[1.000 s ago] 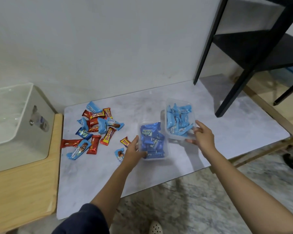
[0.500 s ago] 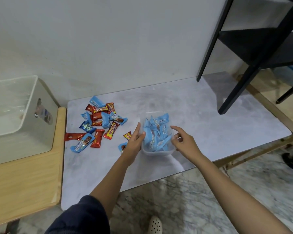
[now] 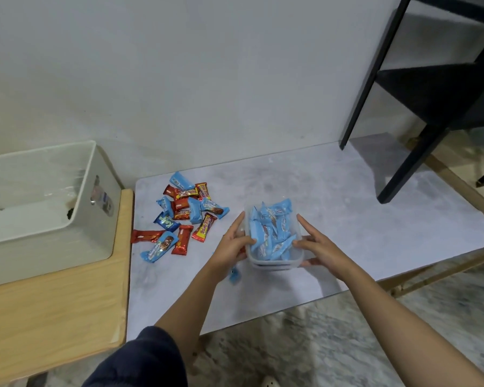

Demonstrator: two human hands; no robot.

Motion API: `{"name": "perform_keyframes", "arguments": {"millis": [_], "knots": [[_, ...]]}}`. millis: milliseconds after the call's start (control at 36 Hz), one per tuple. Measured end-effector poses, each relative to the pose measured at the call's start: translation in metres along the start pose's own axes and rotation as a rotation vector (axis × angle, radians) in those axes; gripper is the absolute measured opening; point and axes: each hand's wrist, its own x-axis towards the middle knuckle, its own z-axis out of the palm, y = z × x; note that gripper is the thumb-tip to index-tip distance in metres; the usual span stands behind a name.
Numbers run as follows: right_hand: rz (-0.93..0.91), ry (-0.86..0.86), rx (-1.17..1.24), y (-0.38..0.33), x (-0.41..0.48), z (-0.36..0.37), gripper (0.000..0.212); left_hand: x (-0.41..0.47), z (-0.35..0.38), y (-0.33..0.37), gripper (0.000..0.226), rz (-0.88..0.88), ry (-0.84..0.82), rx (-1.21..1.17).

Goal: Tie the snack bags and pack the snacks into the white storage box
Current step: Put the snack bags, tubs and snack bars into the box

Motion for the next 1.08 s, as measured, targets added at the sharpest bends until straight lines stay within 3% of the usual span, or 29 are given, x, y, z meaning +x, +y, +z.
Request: {"name": "perform_keyframes", "arguments": {"millis": [278,583,833,1083], "knots": [[-0.248,0.034,-0.122,-0.108,0.012,0.064,0.063,-0.021,-0.084,0.092,0.072,0.224,-0.02,0.004],[-0.452,-0.039,-0.127,-0.217,0.05,0.266,0.065,-0.09,-0.308,0.184,0.079,0.362,-0.033,0.009],[-0.405,-0.213,-0.203,-0.263,0.089,0.444,0.07,-0.138,-0.489,0.207,0.082,0.272,0.113,0.146],[-0.224,-0.404,-0.291,-0.255,0.131,0.561,0.088,-0.151,-0.59,0.173,0.073,0.039,0.306,0.231]]}}
